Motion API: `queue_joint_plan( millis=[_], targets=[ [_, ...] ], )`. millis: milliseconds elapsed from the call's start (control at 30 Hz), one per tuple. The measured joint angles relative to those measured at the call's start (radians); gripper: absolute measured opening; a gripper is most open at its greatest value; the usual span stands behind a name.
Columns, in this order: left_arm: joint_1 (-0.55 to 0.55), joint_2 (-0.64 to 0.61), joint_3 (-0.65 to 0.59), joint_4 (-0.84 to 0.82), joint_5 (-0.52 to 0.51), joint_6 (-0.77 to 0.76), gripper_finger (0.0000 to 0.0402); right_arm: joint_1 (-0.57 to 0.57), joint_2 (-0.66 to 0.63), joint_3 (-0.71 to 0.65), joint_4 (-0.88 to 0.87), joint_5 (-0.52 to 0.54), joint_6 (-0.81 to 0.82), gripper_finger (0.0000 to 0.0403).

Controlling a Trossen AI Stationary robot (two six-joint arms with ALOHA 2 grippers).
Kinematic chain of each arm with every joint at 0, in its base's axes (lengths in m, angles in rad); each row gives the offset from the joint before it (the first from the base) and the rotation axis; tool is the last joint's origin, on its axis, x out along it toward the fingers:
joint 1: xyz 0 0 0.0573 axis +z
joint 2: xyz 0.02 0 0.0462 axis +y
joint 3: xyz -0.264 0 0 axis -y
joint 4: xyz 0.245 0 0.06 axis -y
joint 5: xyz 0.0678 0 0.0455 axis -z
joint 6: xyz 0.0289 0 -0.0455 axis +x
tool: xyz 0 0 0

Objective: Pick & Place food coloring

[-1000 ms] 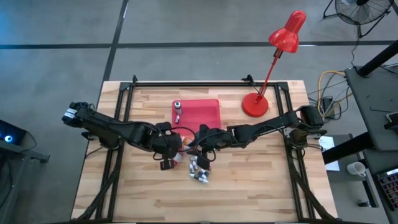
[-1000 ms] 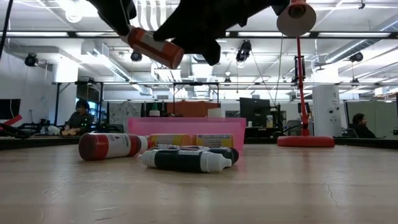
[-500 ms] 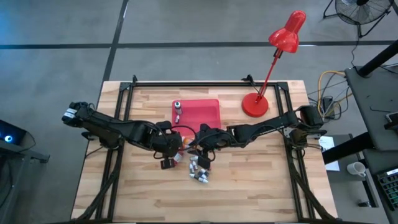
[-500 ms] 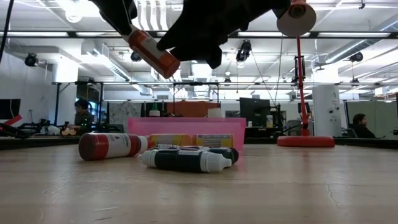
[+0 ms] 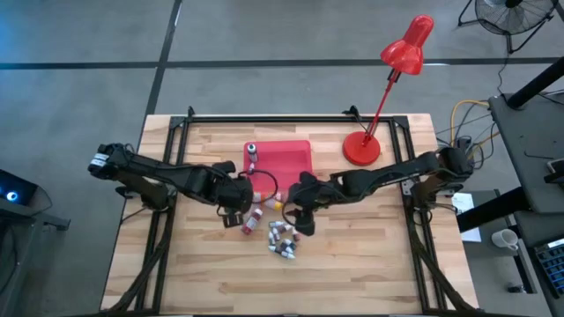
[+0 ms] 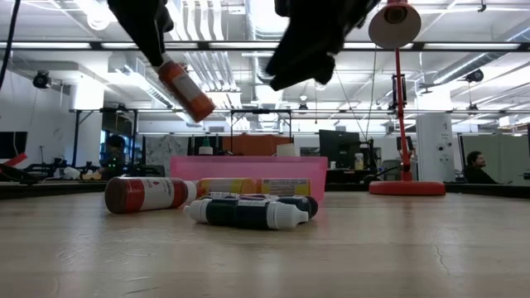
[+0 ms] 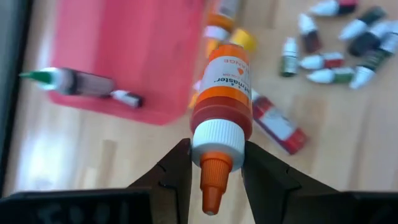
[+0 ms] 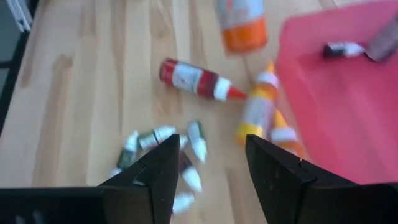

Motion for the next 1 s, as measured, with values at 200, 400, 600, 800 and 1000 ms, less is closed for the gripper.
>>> queue_joint_plan(
  millis=[200, 400, 600, 800, 1000],
  targets=[
    [0.113, 0.019, 0.103, -0.064, -0.068, 0.077, 0.0097, 0.001, -0.092, -0.008, -0.143, 0.082, 0.047, 0.0169],
    [0.252, 0.140, 0.222, -0.201, -0.080, 0.229, 0.0097, 0.003, -0.142, -0.015, -0.165, 0.132, 0.056, 0.0171],
    [0.327, 0.332, 0.328, -0.331, -0.076, 0.387, 0.0097, 0.003, -0.146, -0.027, -0.168, 0.157, 0.088, 0.0171],
    [0.316, 0.492, 0.434, -0.364, -0.109, 0.556, 0.0097, 0.016, -0.150, -0.063, -0.172, 0.155, 0.138, 0.0171],
    [0.309, 0.560, 0.443, -0.365, -0.092, 0.637, 0.0097, 0.064, -0.194, -0.108, -0.185, 0.155, 0.166, 0.0171]
  ],
)
